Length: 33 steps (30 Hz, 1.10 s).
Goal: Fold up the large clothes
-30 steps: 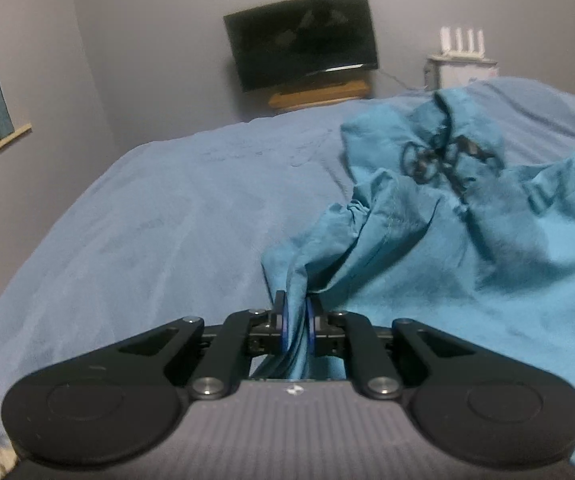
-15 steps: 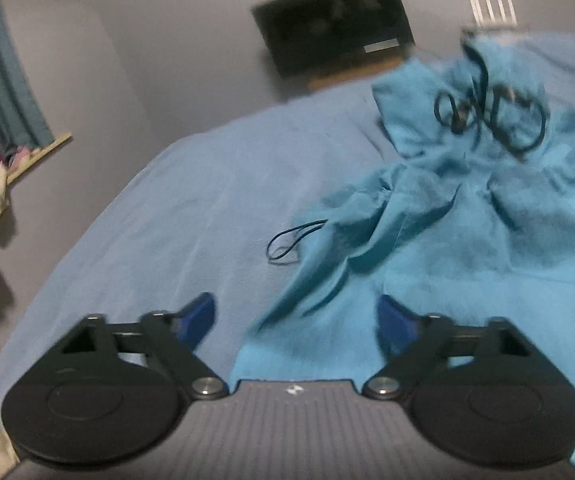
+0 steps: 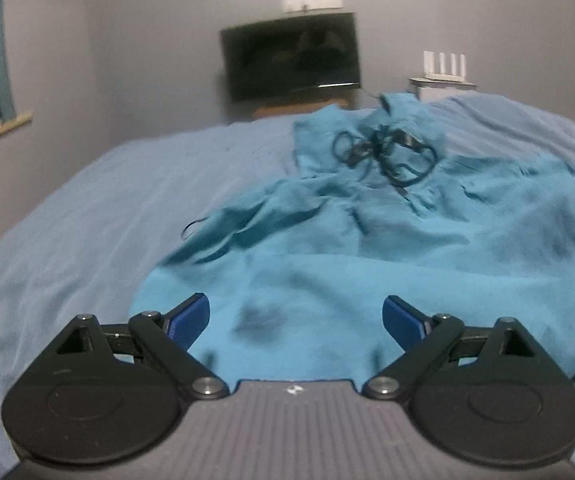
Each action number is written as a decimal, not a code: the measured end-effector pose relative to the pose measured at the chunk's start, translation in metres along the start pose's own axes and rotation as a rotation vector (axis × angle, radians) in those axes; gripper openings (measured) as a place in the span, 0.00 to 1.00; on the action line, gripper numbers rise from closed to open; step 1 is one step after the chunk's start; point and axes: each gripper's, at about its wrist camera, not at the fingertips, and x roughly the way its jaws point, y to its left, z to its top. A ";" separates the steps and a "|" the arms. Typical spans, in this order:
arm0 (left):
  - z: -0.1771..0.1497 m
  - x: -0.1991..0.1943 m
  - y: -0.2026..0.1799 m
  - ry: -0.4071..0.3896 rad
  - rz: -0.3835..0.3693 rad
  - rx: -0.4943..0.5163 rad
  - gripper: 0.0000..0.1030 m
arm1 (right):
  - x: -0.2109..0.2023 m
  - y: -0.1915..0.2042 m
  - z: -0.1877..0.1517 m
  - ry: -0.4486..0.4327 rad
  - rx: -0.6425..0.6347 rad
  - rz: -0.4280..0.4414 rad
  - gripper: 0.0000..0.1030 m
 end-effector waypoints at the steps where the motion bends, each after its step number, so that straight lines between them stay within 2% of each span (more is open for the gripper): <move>1: -0.002 0.008 -0.005 0.001 -0.012 -0.003 0.91 | 0.006 0.002 -0.001 -0.012 0.010 0.005 0.50; 4: -0.011 0.036 -0.012 0.086 -0.049 -0.015 0.91 | 0.032 0.008 -0.011 0.015 -0.003 -0.022 0.46; 6: -0.025 0.047 -0.012 0.130 -0.038 0.030 0.94 | 0.049 0.007 -0.024 0.084 -0.055 -0.062 0.45; 8: -0.037 0.049 -0.007 0.133 -0.016 0.062 1.00 | 0.059 0.002 -0.037 0.130 -0.107 -0.131 0.45; 9: -0.040 0.049 -0.002 0.140 -0.018 0.049 1.00 | 0.061 -0.006 -0.041 0.136 -0.093 -0.152 0.46; 11: -0.041 0.048 0.012 0.170 -0.032 -0.029 1.00 | 0.065 -0.024 -0.046 0.156 -0.059 -0.267 0.46; 13: -0.042 0.047 0.022 0.182 -0.033 -0.069 1.00 | 0.061 -0.046 -0.050 0.165 0.010 -0.296 0.46; 17: -0.045 0.036 0.034 0.182 -0.015 -0.089 1.00 | 0.043 -0.070 -0.053 0.162 0.121 -0.304 0.46; 21: -0.039 0.012 0.043 0.163 0.011 -0.144 1.00 | 0.011 -0.078 -0.047 0.128 0.235 -0.261 0.56; 25: -0.037 -0.023 0.056 0.123 -0.054 -0.271 1.00 | -0.028 -0.075 -0.038 0.089 0.300 -0.173 0.66; 27: -0.039 -0.036 0.059 0.127 -0.092 -0.309 1.00 | -0.049 -0.076 -0.030 0.073 0.317 -0.143 0.77; 30: -0.044 -0.048 0.062 0.154 -0.105 -0.336 1.00 | -0.071 -0.082 -0.028 0.091 0.382 -0.109 0.79; 33: -0.052 -0.060 0.069 0.194 -0.144 -0.414 1.00 | -0.086 -0.093 -0.040 0.158 0.511 -0.074 0.79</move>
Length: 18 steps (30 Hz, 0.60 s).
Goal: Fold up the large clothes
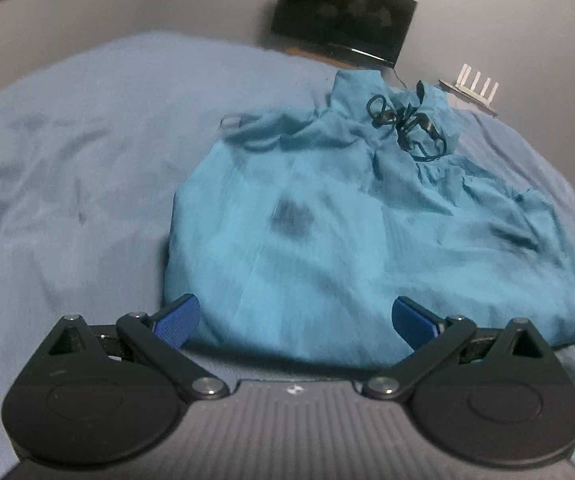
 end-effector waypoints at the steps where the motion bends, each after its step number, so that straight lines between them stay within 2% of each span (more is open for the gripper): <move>1: -0.003 -0.001 0.003 0.015 -0.022 -0.031 1.00 | -0.001 -0.006 -0.003 0.030 0.043 0.011 0.79; 4: -0.009 0.007 0.013 0.098 -0.069 -0.117 1.00 | 0.007 -0.021 -0.015 0.107 0.151 0.024 0.76; 8: -0.014 0.031 0.020 0.167 -0.062 -0.180 1.00 | 0.025 -0.025 -0.028 0.163 0.203 0.028 0.75; 14: -0.016 0.055 0.034 0.144 -0.097 -0.310 1.00 | 0.056 -0.034 -0.040 0.211 0.357 0.114 0.75; 18: -0.015 0.068 0.040 0.125 -0.110 -0.351 1.00 | 0.076 -0.040 -0.047 0.223 0.425 0.124 0.75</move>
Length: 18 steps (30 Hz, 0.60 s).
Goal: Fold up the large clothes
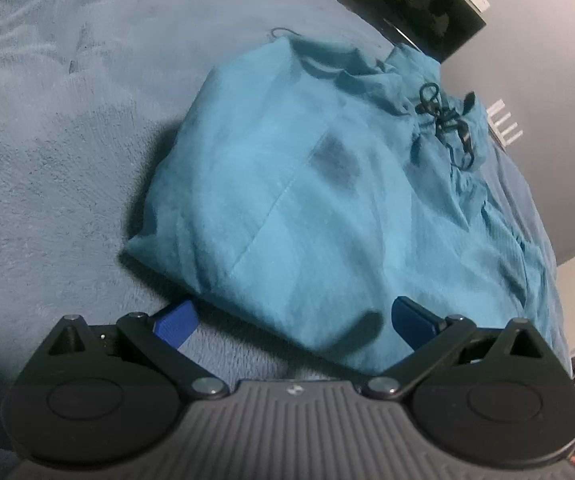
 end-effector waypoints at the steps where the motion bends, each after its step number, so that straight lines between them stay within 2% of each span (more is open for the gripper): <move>1: 0.001 0.002 0.000 -0.010 0.000 0.000 1.00 | 0.004 -0.002 0.001 -0.001 0.013 0.011 0.75; 8: 0.011 0.011 0.005 -0.083 0.000 -0.025 0.97 | 0.024 0.000 0.007 -0.063 0.013 0.082 0.75; 10: 0.013 0.013 0.009 -0.097 0.000 -0.040 0.95 | 0.029 -0.002 0.009 -0.086 0.013 0.090 0.73; 13: 0.017 0.020 0.020 -0.078 0.000 -0.098 0.91 | 0.034 -0.008 0.012 -0.115 0.037 0.105 0.68; 15: 0.020 0.023 0.026 -0.064 -0.002 -0.129 0.84 | 0.037 -0.011 0.013 -0.126 0.040 0.113 0.56; 16: 0.020 0.022 0.026 -0.070 -0.005 -0.133 0.75 | 0.036 -0.010 0.013 -0.131 0.027 0.116 0.50; 17: 0.021 0.020 0.027 -0.080 -0.005 -0.132 0.58 | 0.035 -0.008 0.013 -0.142 0.006 0.112 0.37; 18: 0.022 0.017 0.027 -0.092 -0.006 -0.127 0.48 | 0.032 -0.004 0.012 -0.158 -0.014 0.108 0.24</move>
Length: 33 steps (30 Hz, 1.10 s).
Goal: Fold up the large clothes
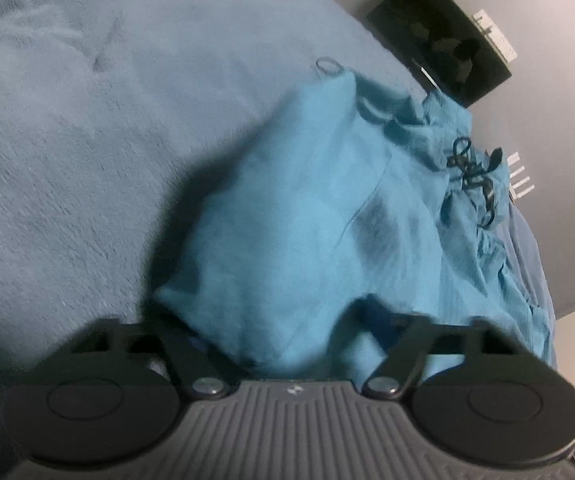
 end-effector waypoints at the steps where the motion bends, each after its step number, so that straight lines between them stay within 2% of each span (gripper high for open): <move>1: 0.001 -0.003 0.000 -0.010 -0.011 0.007 0.32 | -0.004 0.005 0.000 -0.015 -0.012 0.005 0.21; 3: 0.000 -0.011 -0.006 -0.036 -0.011 0.045 0.23 | -0.015 0.017 -0.002 -0.040 -0.047 0.018 0.13; 4: -0.001 -0.016 -0.011 -0.050 0.001 0.079 0.18 | -0.022 0.023 -0.003 -0.049 -0.069 0.020 0.12; 7: -0.002 -0.032 -0.017 -0.069 0.016 0.112 0.12 | -0.043 0.042 -0.009 -0.049 -0.135 0.019 0.09; 12: 0.002 -0.062 -0.017 -0.056 0.040 0.142 0.11 | -0.083 0.057 -0.016 0.002 -0.163 -0.006 0.08; 19: 0.005 -0.100 -0.018 -0.016 0.040 0.169 0.11 | -0.125 0.058 -0.017 0.048 -0.088 -0.017 0.08; 22: 0.006 -0.101 -0.019 0.027 0.081 0.185 0.12 | -0.135 0.062 -0.012 0.055 -0.117 -0.061 0.09; 23: 0.010 -0.099 -0.017 0.035 0.093 0.175 0.14 | -0.133 0.062 -0.009 0.060 -0.123 -0.087 0.14; 24: 0.012 -0.097 -0.015 0.039 0.109 0.160 0.16 | -0.131 0.061 -0.008 0.061 -0.114 -0.126 0.26; 25: 0.017 -0.092 -0.011 0.035 0.135 0.135 0.25 | -0.129 0.058 -0.005 0.052 -0.099 -0.170 0.32; 26: 0.019 -0.092 -0.009 0.026 0.156 0.112 0.35 | -0.130 0.054 -0.002 0.040 -0.081 -0.202 0.43; 27: 0.023 -0.093 -0.005 0.011 0.184 0.084 0.40 | -0.132 0.050 0.001 0.019 -0.057 -0.220 0.54; 29: 0.029 -0.096 0.001 -0.035 0.261 0.050 0.65 | -0.138 0.045 0.009 -0.031 -0.022 -0.247 0.65; 31: 0.034 -0.104 0.004 -0.110 0.336 0.026 0.70 | -0.141 0.044 0.017 -0.074 -0.004 -0.274 0.67; 33: 0.038 -0.110 0.003 -0.150 0.341 0.046 0.70 | -0.146 0.042 0.024 -0.111 -0.008 -0.295 0.69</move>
